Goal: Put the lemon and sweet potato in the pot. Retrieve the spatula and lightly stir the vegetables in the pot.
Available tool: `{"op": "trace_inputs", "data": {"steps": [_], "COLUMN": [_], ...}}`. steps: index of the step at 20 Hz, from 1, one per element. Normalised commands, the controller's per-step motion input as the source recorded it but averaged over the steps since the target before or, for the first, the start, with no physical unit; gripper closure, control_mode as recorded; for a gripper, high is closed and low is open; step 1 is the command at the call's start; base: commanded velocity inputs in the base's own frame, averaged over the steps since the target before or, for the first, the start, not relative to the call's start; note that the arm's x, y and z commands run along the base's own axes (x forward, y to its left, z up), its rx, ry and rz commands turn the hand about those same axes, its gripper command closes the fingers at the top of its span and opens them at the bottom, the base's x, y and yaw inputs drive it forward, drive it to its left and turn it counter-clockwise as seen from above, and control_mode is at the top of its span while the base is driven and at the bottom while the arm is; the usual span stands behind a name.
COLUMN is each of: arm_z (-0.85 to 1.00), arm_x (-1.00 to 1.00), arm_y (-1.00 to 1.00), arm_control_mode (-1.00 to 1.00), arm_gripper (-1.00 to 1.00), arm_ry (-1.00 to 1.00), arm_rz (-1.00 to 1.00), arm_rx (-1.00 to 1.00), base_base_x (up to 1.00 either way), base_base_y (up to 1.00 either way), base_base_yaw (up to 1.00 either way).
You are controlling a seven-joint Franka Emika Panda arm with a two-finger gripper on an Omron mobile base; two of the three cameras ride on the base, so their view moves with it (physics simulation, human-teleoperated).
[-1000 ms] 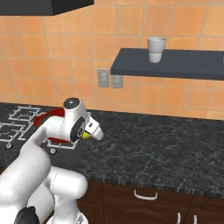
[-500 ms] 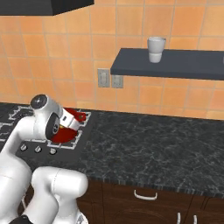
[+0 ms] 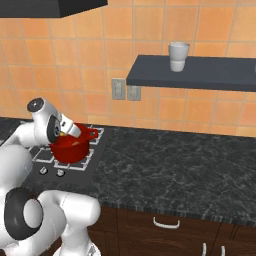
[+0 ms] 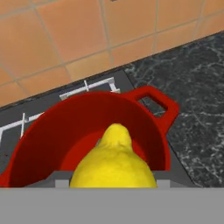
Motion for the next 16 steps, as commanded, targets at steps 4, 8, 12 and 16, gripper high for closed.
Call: {"op": "trace_inputs", "data": {"steps": [4, 8, 12, 16], "arm_z": [-0.54, -0.6, -0.54, -0.16], "arm_x": [0.58, 0.65, 0.39, -0.09], "arm_y": [0.29, 0.17, 0.1, 0.07], "arm_control_mode": [-1.0, -1.0, -1.0, -1.0], "arm_gripper": [1.0, 1.0, 1.0, -1.0], "arm_ry": [0.2, 0.2, 0.13, 0.0], "arm_rz": [0.0, 0.01, 0.06, 0.09], "arm_rx": [-0.06, -0.05, -0.04, -0.03], "base_base_x": [0.0, 0.0, 0.0, 0.0], "base_base_y": [0.0, 0.0, 0.0, 0.0], "base_base_yaw": [0.0, 0.0, 0.0, 0.0]}}
